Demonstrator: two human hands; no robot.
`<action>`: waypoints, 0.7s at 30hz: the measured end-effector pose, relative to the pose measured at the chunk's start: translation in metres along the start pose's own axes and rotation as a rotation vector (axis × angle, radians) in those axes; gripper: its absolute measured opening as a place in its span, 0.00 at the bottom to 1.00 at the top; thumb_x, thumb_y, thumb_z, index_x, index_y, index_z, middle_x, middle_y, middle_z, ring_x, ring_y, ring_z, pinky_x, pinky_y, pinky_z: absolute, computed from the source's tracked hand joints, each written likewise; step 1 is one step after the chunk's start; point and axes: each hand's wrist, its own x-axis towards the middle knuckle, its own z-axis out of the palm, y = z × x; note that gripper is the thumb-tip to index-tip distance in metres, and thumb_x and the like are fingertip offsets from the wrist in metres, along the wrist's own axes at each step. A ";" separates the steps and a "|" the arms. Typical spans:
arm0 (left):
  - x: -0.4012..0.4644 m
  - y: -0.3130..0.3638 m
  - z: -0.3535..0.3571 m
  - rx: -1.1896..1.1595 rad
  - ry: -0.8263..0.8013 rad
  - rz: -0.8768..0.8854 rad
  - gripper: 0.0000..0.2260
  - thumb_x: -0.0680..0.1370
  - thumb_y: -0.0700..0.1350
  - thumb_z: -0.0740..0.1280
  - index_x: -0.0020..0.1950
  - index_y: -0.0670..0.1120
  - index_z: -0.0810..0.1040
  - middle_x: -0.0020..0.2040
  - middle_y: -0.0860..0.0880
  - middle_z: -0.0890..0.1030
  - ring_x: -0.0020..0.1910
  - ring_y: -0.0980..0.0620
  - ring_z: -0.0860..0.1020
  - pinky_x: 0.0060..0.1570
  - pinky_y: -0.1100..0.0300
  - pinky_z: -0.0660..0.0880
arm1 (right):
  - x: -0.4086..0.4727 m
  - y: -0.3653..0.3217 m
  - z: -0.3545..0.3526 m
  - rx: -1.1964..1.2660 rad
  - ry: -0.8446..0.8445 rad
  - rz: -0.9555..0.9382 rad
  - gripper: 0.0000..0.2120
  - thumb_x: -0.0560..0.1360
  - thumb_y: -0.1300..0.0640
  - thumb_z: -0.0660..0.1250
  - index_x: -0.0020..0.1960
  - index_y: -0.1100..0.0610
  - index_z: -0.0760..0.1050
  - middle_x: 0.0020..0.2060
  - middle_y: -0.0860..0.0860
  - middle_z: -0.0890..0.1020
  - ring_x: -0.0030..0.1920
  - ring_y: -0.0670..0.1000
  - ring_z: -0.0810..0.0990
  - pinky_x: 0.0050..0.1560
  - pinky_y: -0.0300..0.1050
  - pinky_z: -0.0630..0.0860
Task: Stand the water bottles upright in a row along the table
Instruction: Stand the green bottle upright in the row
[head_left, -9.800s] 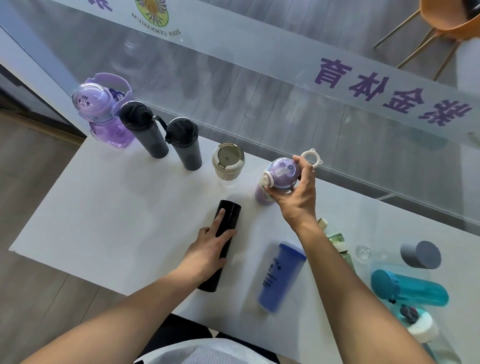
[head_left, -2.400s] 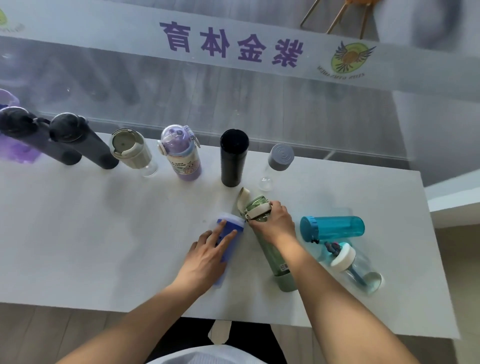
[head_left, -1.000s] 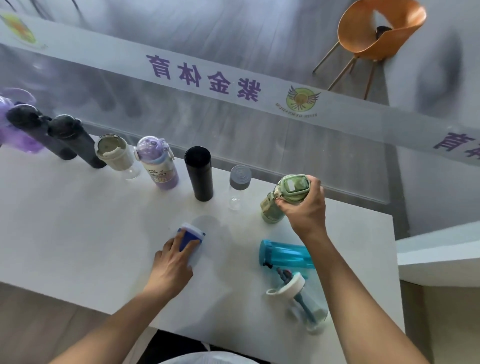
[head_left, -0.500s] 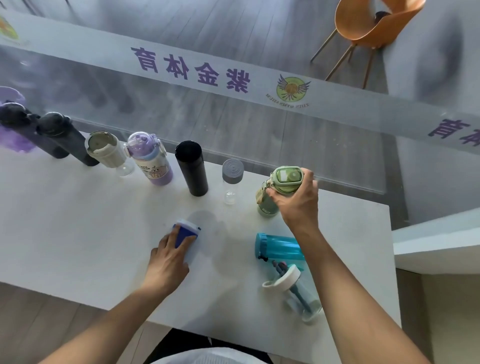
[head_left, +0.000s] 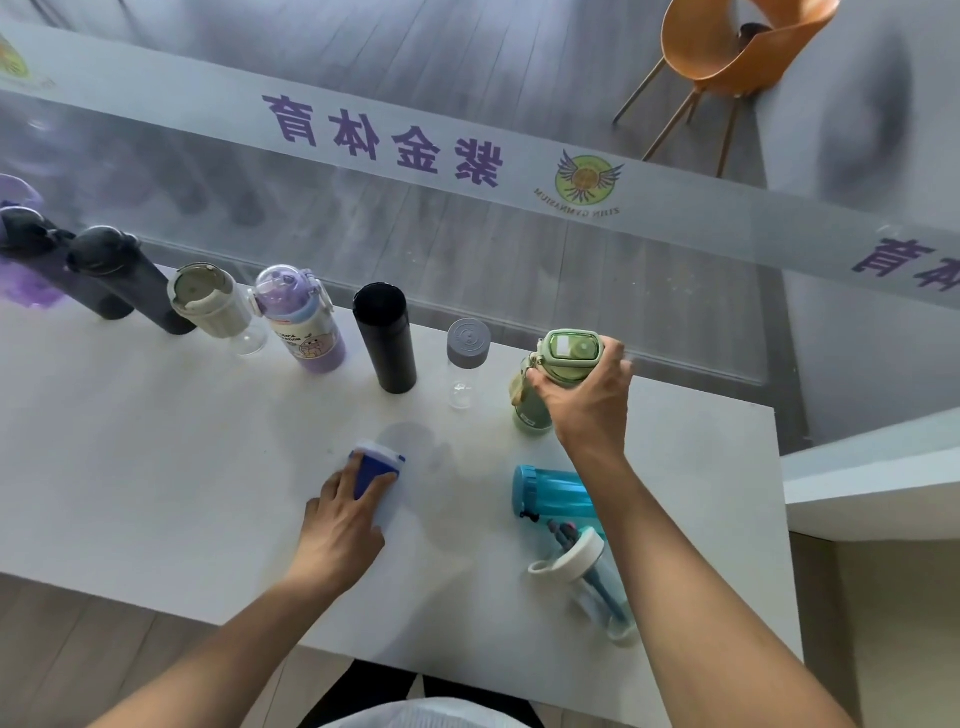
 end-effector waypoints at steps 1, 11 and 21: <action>0.000 0.000 0.000 0.000 0.000 0.002 0.31 0.74 0.46 0.63 0.76 0.60 0.58 0.80 0.47 0.48 0.73 0.42 0.59 0.68 0.49 0.64 | 0.000 -0.001 0.001 0.008 0.001 0.009 0.39 0.65 0.44 0.81 0.67 0.54 0.64 0.58 0.55 0.71 0.53 0.49 0.70 0.54 0.38 0.71; 0.000 -0.001 -0.001 -0.023 0.039 0.080 0.31 0.76 0.42 0.62 0.76 0.61 0.56 0.80 0.51 0.51 0.70 0.41 0.65 0.66 0.48 0.68 | 0.000 0.004 -0.005 0.032 -0.039 0.014 0.40 0.66 0.45 0.81 0.69 0.53 0.63 0.60 0.55 0.71 0.54 0.48 0.69 0.55 0.40 0.74; -0.003 -0.010 0.001 -0.157 -0.009 0.000 0.41 0.74 0.40 0.64 0.79 0.57 0.45 0.72 0.42 0.64 0.61 0.41 0.70 0.55 0.53 0.71 | -0.024 0.011 -0.016 0.027 0.019 0.088 0.47 0.68 0.42 0.78 0.78 0.48 0.55 0.62 0.56 0.72 0.59 0.51 0.75 0.58 0.50 0.79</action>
